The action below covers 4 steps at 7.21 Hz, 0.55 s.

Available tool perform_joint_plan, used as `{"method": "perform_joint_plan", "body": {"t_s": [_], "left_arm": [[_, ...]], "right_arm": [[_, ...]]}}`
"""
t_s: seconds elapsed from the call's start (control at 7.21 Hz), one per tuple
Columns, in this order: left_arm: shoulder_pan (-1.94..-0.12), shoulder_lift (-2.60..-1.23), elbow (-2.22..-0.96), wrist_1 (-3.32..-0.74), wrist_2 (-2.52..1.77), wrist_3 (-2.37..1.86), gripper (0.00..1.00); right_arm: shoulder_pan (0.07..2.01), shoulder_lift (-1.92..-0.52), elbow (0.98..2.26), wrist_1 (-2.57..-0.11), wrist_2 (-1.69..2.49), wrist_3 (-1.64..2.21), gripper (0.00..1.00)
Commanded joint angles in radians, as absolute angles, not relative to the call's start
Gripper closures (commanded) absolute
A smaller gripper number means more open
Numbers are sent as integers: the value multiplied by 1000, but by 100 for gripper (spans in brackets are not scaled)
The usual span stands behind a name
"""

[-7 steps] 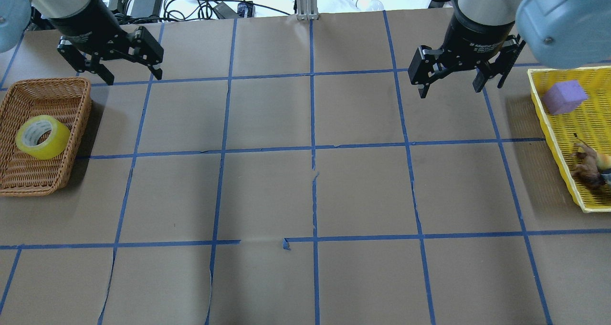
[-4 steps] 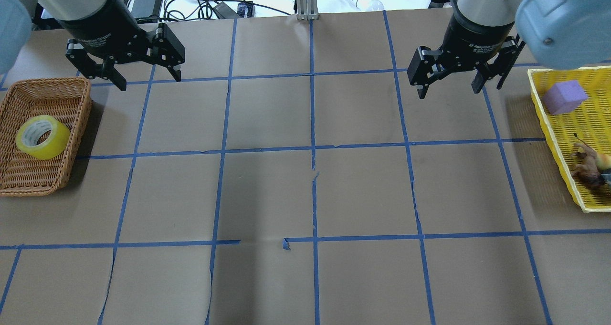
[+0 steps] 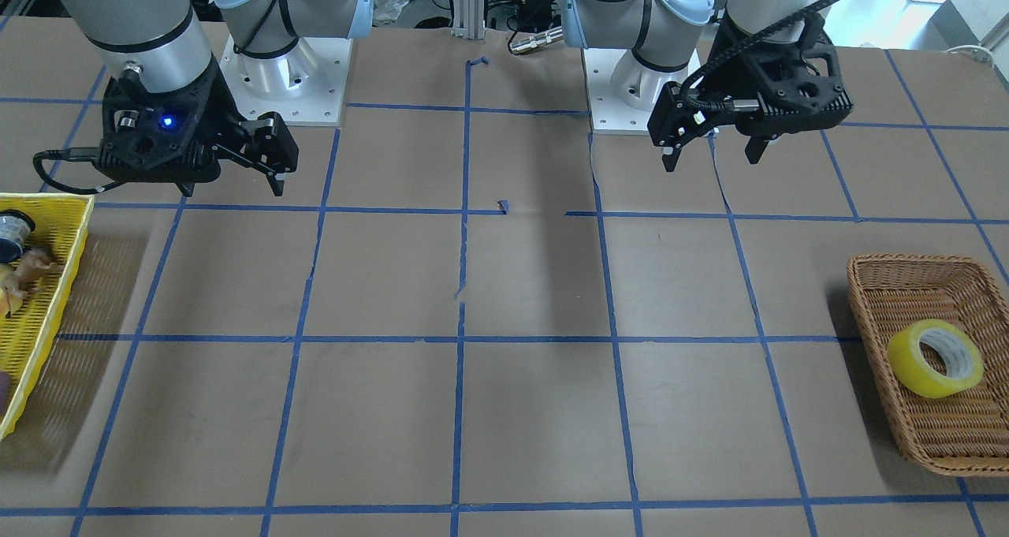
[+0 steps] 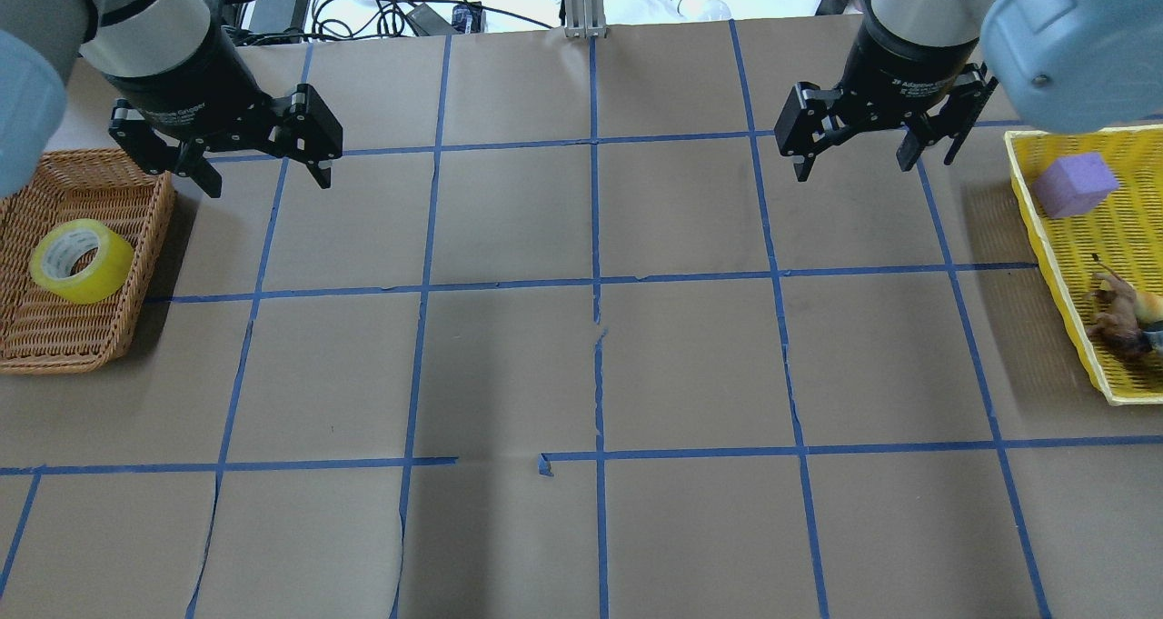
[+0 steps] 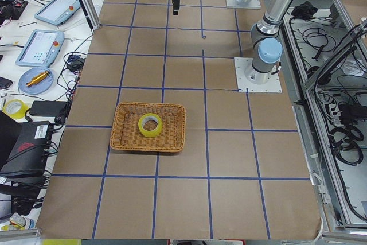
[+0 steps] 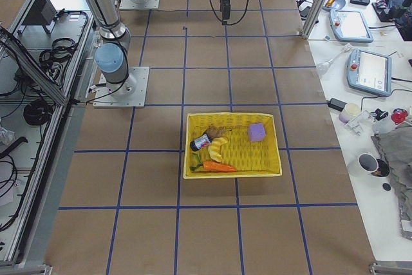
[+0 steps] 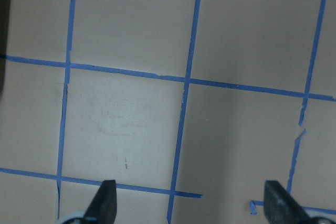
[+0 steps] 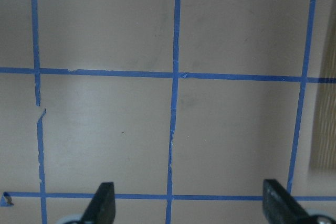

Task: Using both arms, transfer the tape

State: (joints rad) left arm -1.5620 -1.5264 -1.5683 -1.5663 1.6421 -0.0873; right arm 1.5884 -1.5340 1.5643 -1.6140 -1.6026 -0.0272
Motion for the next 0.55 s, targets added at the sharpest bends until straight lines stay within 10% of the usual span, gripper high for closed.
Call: {"method": "perform_joint_plan", "body": {"t_s": [0.0, 0.42], "left_arm": [[-1563, -1526, -1563, -1565, 1622, -74, 0], [-1551, -1525, -1554, -1568, 1565, -72, 0]], "right_arm": [[1591, -1535, 1554, -1634, -1615, -28, 0], [1591, -1551, 1554, -1640, -1601, -28, 0]]}}
